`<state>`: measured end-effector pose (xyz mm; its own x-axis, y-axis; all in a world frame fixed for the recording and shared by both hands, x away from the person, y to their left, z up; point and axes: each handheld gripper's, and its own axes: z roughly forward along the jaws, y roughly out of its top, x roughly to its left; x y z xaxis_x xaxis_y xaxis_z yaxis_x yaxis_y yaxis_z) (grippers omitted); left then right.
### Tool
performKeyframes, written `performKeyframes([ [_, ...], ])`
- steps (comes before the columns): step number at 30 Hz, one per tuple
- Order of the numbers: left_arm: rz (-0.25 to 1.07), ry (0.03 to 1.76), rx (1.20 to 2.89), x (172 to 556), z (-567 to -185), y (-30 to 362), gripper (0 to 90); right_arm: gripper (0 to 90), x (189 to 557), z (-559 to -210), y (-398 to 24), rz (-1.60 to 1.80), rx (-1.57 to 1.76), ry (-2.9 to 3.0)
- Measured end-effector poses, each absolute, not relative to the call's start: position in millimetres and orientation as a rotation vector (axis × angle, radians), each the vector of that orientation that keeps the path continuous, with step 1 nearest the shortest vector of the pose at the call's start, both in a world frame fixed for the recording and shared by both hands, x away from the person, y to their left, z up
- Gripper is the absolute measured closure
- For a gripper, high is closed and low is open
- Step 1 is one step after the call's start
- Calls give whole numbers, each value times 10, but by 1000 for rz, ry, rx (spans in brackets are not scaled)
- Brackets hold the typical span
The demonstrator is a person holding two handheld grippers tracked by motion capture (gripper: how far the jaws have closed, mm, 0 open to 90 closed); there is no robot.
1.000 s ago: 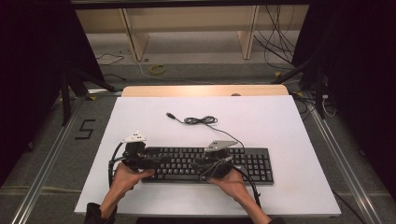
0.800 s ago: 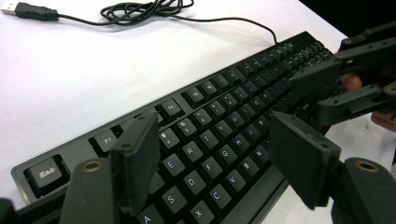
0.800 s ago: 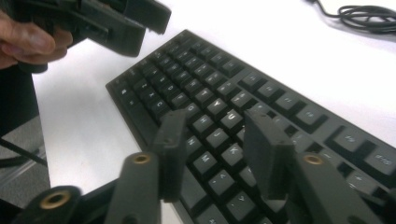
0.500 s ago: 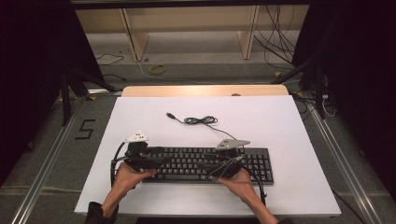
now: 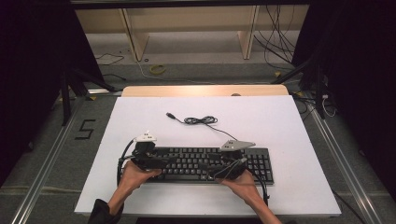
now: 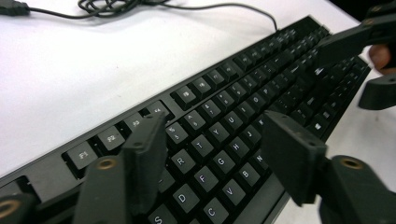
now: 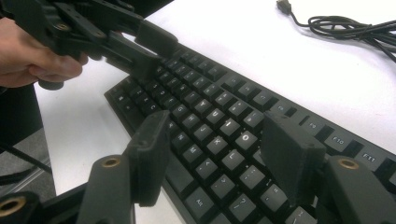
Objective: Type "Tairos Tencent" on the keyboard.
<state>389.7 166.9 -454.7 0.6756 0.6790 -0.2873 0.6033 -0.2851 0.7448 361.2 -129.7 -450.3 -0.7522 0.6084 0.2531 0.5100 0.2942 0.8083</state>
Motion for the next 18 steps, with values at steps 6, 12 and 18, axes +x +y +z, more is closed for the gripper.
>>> performKeyframes([
  [6, 89, 990, 2030, 3938, -4592, 1549, 558, 433, 3579, -4492, -1330, 1474, 1061, 2438],
  [12, 85, 1008, 2061, 3988, -4646, 1500, 689, 428, 3544, -4489, -1354, 1483, 1055, 2433],
  [18, 90, 1013, 2098, 4033, -4694, 1418, 801, 395, 3509, -4481, -1376, 1484, 1054, 2428],
])
